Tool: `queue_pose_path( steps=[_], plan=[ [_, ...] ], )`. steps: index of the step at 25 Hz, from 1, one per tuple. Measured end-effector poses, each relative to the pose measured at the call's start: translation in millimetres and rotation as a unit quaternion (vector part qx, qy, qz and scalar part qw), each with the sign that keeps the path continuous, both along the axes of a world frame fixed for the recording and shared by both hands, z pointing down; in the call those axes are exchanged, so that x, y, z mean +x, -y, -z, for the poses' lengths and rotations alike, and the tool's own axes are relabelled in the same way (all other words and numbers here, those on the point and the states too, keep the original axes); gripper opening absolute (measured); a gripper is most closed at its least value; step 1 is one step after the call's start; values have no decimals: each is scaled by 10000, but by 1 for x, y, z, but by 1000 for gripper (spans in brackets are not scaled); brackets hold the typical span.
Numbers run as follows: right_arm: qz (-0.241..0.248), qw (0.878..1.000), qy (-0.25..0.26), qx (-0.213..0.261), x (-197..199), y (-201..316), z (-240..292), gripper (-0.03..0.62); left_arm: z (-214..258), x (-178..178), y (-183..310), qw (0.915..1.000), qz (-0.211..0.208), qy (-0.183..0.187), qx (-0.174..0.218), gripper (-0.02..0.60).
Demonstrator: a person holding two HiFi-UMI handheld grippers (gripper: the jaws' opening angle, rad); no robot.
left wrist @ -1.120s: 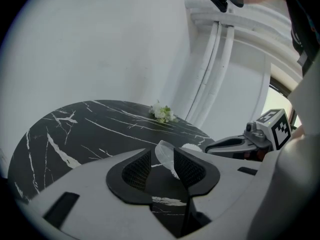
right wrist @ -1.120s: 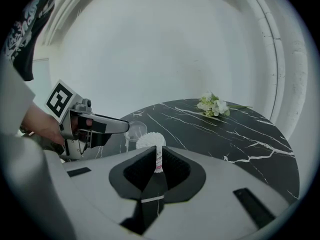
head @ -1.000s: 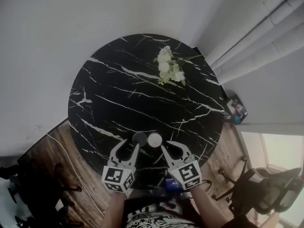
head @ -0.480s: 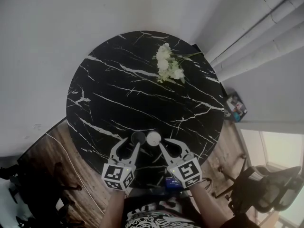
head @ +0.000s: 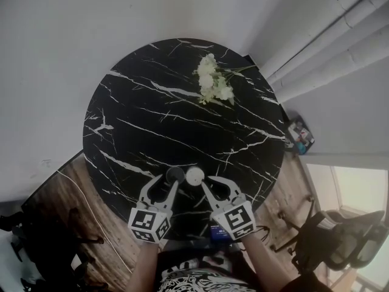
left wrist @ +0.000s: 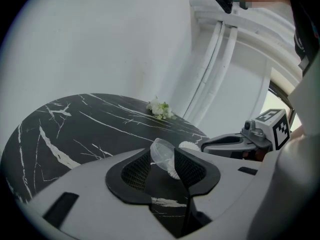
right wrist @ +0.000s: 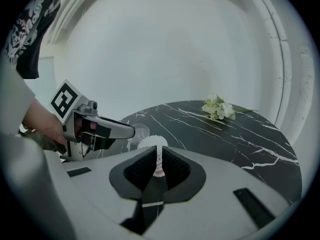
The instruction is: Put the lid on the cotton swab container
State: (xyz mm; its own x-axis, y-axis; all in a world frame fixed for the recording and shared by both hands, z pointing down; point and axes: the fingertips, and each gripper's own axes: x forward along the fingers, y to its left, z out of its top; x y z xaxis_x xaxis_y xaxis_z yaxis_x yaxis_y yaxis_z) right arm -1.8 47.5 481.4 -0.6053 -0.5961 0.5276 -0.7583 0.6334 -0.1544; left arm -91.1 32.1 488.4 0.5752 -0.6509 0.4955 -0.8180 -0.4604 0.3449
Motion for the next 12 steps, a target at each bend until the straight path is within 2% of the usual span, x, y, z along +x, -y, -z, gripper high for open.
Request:
queue_pose_path(
  steps=[7,12],
  plan=[
    [139,9996,-234,57,1,-2,-2,20,6,1,1,9999,-5,-94,69,141],
    [-4,9999,-110,1,-1,-1,-1,21,12,3,3,9997,6,-195,114,141]
  ],
)
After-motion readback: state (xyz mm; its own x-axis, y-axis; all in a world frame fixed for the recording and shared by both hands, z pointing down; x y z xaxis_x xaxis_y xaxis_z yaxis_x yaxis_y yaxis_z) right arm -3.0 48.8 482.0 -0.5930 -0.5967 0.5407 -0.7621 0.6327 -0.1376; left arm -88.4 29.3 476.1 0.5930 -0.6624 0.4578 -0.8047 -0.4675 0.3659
